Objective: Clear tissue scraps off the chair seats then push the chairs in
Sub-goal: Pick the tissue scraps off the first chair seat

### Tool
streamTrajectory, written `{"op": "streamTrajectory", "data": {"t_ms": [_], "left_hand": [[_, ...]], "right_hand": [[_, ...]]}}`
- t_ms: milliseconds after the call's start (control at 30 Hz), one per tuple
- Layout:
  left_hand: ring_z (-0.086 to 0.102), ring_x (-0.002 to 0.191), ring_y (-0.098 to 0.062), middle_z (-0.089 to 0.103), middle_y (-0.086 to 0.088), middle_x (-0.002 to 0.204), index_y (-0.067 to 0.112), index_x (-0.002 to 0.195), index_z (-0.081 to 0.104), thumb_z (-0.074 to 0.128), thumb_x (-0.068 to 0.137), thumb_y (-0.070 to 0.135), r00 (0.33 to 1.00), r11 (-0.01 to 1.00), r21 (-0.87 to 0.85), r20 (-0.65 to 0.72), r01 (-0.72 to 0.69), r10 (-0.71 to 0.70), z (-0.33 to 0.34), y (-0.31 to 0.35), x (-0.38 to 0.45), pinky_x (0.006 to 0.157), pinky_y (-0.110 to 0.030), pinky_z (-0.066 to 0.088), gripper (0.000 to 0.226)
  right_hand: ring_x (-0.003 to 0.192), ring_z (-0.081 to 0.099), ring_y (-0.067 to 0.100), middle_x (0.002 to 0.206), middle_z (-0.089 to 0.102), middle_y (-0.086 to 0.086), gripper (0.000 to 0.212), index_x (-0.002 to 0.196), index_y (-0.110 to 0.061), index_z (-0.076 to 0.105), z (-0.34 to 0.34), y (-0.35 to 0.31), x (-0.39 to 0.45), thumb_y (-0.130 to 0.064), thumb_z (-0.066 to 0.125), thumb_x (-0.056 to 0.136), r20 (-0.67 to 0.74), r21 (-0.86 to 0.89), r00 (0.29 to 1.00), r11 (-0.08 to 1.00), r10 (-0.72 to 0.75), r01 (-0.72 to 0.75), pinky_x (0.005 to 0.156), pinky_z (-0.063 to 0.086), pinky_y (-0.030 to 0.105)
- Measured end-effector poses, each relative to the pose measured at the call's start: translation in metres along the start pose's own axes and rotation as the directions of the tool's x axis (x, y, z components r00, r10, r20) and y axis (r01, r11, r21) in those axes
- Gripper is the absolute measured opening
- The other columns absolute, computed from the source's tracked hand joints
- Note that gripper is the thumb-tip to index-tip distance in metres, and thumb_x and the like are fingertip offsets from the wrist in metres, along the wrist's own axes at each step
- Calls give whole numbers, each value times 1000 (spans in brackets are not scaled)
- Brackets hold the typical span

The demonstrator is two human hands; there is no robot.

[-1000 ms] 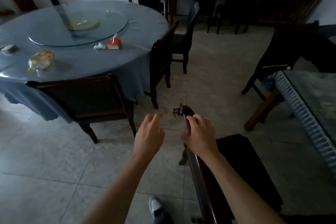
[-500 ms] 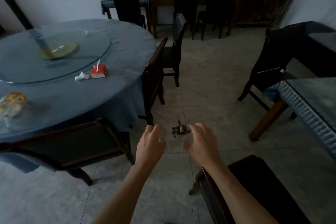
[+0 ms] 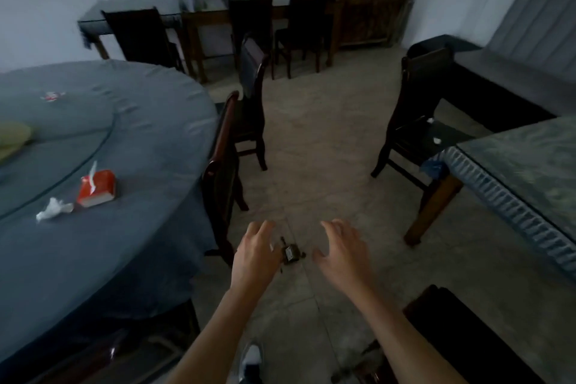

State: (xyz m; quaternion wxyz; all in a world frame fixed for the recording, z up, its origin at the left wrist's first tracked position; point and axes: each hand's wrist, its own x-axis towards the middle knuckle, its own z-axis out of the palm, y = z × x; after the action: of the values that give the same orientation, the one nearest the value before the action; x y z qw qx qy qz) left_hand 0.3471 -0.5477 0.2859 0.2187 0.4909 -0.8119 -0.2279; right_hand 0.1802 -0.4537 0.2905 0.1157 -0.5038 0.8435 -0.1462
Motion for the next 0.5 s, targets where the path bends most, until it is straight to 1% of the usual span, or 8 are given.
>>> {"op": "streamTrajectory", "data": {"t_ms": [67, 167, 267, 367, 500], "left_hand": [[57, 82, -23, 52, 1, 101, 19, 107, 53, 61, 81, 14, 999, 1000, -14, 39, -25, 26, 3, -12, 34, 61, -30, 42, 27], [60, 93, -23, 55, 0, 113, 23, 121, 55, 61, 83, 19, 994, 999, -33, 99, -33, 36, 3, -24, 84, 67, -28, 42, 39], [60, 99, -22, 55, -1, 120, 25, 129, 55, 63, 85, 18, 982, 992, -59, 149, -111, 119, 5, -30, 129, 71, -25, 40, 45], [60, 99, -20, 54, -2, 124, 24, 131, 54, 63, 87, 19, 972, 987, -83, 181, -136, 149, 12, -24, 166, 70, -24, 40, 45], [61, 100, -22, 55, -4, 126, 23, 131, 55, 65, 86, 18, 945, 968, -113, 219, -224, 244, 32, -2, 208, 72, -25, 40, 46]], "right_hand": [[131, 39, 29, 147, 39, 1, 69, 144, -26, 36, 3, -6, 25, -52, 55, 83, -12, 8, 998, 998, 55, -55, 102, 41, 49], [130, 40, 29, 145, 41, 3, 67, 143, -24, 37, 3, -18, 59, -50, 56, 84, -28, 10, 991, 992, 129, -129, 100, 42, 48], [131, 39, 29, 145, 41, 3, 66, 144, -23, 37, 0, -27, 87, -49, 55, 86, -65, -3, 981, 983, 181, -182, 101, 42, 46], [131, 40, 27, 146, 41, 2, 65, 144, -24, 38, -6, -28, 108, -48, 56, 87, -96, -14, 965, 969, 244, -246, 102, 40, 44], [130, 41, 26, 144, 41, 3, 62, 142, -23, 39, -16, -18, 136, -49, 55, 88, -134, -16, 944, 952, 301, -306, 103, 39, 44]]}}
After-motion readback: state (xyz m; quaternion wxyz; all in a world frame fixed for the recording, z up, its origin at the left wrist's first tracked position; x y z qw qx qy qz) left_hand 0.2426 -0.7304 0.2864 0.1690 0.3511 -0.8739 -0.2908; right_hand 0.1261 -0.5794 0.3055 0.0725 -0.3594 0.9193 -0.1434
